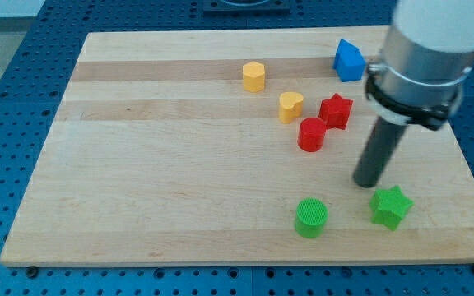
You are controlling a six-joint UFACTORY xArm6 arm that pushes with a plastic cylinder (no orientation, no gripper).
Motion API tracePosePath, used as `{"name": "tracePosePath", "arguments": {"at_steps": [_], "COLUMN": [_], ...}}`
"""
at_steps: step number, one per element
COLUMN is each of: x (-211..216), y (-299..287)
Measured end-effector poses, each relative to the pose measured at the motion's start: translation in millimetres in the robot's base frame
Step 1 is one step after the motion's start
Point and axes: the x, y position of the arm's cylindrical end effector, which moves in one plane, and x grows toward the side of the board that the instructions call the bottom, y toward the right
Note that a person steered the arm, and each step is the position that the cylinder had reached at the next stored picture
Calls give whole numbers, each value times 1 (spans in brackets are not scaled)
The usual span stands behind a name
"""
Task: Push the green circle to the green star
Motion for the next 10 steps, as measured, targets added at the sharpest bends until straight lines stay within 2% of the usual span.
{"name": "tracePosePath", "arguments": {"at_steps": [1, 2, 3, 4, 5, 7, 8, 9, 10], "x": [1, 38, 91, 97, 78, 73, 73, 75, 70], "y": [-81, -142, -146, -124, -102, -43, -34, -49, -135]}}
